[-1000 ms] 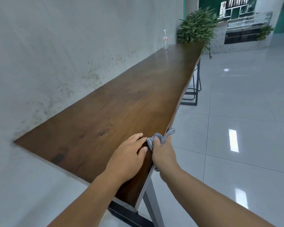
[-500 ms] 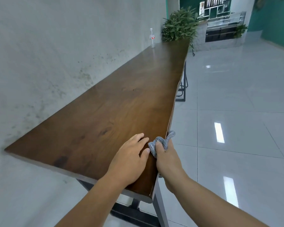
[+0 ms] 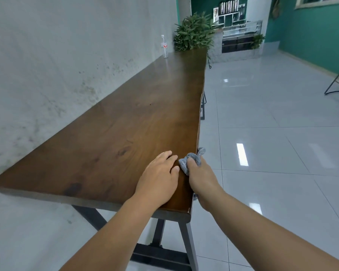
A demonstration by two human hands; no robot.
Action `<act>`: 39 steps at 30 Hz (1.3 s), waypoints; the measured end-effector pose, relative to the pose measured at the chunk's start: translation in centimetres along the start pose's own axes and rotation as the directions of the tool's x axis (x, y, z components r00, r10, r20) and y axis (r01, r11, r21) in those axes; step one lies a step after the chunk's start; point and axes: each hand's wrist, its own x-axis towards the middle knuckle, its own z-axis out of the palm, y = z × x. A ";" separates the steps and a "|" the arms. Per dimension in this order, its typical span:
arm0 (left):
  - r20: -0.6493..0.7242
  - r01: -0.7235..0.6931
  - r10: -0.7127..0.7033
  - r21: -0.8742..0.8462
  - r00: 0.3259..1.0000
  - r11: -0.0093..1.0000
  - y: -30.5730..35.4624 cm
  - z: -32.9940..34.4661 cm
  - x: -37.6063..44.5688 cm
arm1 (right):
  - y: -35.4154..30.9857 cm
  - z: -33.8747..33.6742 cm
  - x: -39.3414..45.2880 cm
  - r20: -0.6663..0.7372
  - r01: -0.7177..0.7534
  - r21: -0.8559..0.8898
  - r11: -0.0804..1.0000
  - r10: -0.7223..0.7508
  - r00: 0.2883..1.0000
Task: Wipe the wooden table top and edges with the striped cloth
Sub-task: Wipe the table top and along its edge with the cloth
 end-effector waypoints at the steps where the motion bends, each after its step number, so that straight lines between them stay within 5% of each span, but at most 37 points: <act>1: 0.005 -0.009 0.009 0.006 1.000 1.000 -0.2 -0.1 -0.2 | 0.4 0.1 -1.3 0.013 0.020 0.005 1.000 -0.020 1.000; 14: -0.025 -0.001 0.000 -0.036 1.000 0.999 -1.2 -0.2 -1.5 | -0.7 0.3 1.8 -0.038 -0.068 0.015 0.998 0.069 0.997; 20: -0.053 0.000 -0.004 -0.075 0.999 0.997 -1.4 -0.2 -1.8 | 2.0 0.9 -3.3 -0.043 0.077 0.022 0.997 -0.076 0.996; 25: -0.257 0.007 -0.068 -0.233 0.964 0.972 -1.4 -1.0 -3.1 | 5.0 1.2 -9.0 0.028 0.342 -0.086 0.936 -0.340 0.940; 28: -0.422 0.042 -0.196 -0.346 0.885 0.937 -2.5 -2.0 -4.9 | 6.7 1.0 -9.1 0.117 0.553 -0.343 0.759 -0.549 0.827; 31: -0.540 0.078 -0.334 -0.441 0.773 0.894 -4.8 -2.9 -7.2 | 7.5 -0.4 -7.8 0.240 0.667 -0.645 0.373 -0.730 0.640; 36: -0.555 0.170 -0.574 -0.614 0.602 0.771 -8.5 -2.6 -11.0 | 5.7 -1.2 -7.0 0.591 0.743 -0.656 -0.133 -0.702 0.397; 39: -0.492 0.248 -0.719 -0.712 0.491 0.657 -10.4 -1.3 -12.6 | 3.6 0.6 -7.3 0.701 0.729 -0.624 -0.282 -0.614 0.364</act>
